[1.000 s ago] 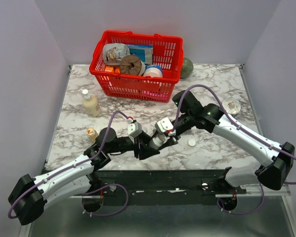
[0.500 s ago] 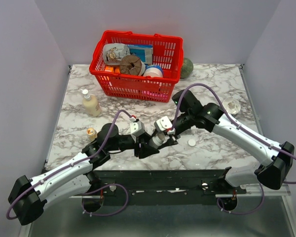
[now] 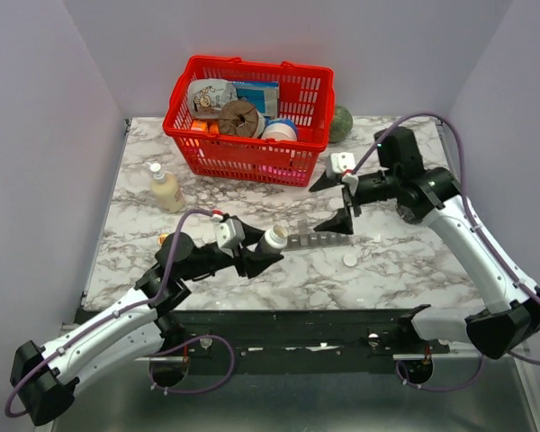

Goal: Sort the pills into containers

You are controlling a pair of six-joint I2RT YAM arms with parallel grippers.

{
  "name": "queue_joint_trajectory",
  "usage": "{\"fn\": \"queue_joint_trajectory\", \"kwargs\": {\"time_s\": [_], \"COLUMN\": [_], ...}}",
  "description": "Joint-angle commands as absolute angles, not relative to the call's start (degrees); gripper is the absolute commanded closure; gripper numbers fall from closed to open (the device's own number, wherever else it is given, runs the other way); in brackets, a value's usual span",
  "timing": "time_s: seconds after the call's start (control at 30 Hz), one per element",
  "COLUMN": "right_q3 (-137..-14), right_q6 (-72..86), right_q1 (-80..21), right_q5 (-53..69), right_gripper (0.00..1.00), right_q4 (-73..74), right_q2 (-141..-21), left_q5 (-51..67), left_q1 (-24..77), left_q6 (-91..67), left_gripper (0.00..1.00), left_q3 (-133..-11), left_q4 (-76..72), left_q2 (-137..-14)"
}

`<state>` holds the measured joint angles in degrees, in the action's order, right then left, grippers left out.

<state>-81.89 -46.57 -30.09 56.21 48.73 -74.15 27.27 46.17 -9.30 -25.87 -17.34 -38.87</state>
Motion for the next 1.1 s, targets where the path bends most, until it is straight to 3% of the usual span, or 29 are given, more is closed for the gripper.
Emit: {"fn": "queue_joint_trajectory", "kwargs": {"time_s": [0.0, 0.2, 0.27, 0.33, 0.47, 0.6, 0.67, 0.7, 0.77, 0.9, 1.07], "right_q3": [-72.4, -61.7, -60.0, -58.5, -58.2, -57.7, -57.7, -57.5, -57.4, -57.5, -56.3], "right_q6": [-38.0, -30.9, -28.5, -27.3, -26.6, -25.8, -25.3, -25.3, -25.1, -24.6, -24.0], "right_q1": [-21.6, -14.5, -12.8, -12.1, -11.9, -11.7, -11.6, -11.7, -11.7, -11.7, -11.6], "right_q5": [56.9, 56.2, 57.1, 57.8, 57.9, 58.3, 57.8, 57.6, 57.8, 57.6, 56.7], "right_gripper": [0.00, 0.00, 0.00, 0.00, 0.00, 0.00, 0.00, 0.00, 0.00, 0.00, 0.00], "right_q4": [39.7, 28.7, 25.8, 23.7, 23.3, 22.0, 21.9, 21.9, 21.4, 21.3, 20.4], "right_q2": [-68.3, -63.5, -62.5, -62.1, -61.6, -62.0, -62.2, -62.1, -62.3, -62.3, -61.1], "left_q5": [17.2, 11.6, 11.0, 20.1, 35.2, 39.7, 41.9, 38.5, 33.5, 22.1, 9.5], "left_q1": [44.0, 38.1, 29.9, 25.2, 25.9, 23.8, 26.3, 27.4, 24.2, 15.4, 14.9], "left_q6": [-11.2, -24.3, -34.5, -41.8, -58.3, -52.6, -62.4, -73.5, -80.5, -86.3, -86.7], "left_gripper": [1.00, 1.00, 1.00, 1.00, 1.00, 1.00, 1.00, 1.00, 1.00, 1.00, 1.00], "left_q3": [-35.5, -45.3, -45.9, -47.2, -51.2, -50.3, -51.6, -51.4, -49.4, -43.4, -41.6], "left_q4": [-38.0, -57.8, -61.1, -69.0, -79.8, -67.5, -80.2, -86.8, -94.9, -90.9, -97.0], "left_q2": [-40.5, -46.4, -48.3, -51.0, -56.6, -53.3, -56.8, -58.2, -60.2, -59.7, -59.3]}}
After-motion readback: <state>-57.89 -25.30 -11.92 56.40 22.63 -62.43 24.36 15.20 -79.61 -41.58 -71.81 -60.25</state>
